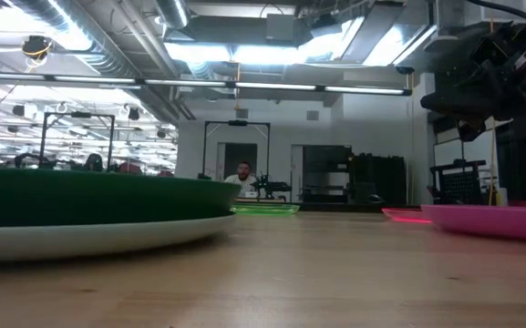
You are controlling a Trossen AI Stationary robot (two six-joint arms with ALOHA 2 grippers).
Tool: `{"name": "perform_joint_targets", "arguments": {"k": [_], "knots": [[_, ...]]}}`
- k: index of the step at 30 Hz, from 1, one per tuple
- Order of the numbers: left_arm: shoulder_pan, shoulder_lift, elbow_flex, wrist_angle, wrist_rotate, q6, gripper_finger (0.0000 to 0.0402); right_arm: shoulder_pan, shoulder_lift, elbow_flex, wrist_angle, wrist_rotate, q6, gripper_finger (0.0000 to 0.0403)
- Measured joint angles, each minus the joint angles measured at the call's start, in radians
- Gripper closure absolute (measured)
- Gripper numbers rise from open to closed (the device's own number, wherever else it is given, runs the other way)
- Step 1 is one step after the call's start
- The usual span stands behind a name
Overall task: Stack plastic plates
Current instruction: Move the stacked plates to the center of the table
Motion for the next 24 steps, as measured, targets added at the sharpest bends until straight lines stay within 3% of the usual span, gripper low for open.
{"name": "perform_joint_targets", "arguments": {"k": [4, 24], "knots": [[0.025, 0.000, 0.001, 0.006, -0.028, 0.087, 0.0394, 0.000, 0.000, 0.000, 0.000, 0.002, 0.001, 0.0402], [0.284, -0.002, 0.003, 0.116, -0.171, 0.463, 0.0399, 0.000, 0.000, 0.000, 0.000, 0.002, 0.002, 0.0402]]}}
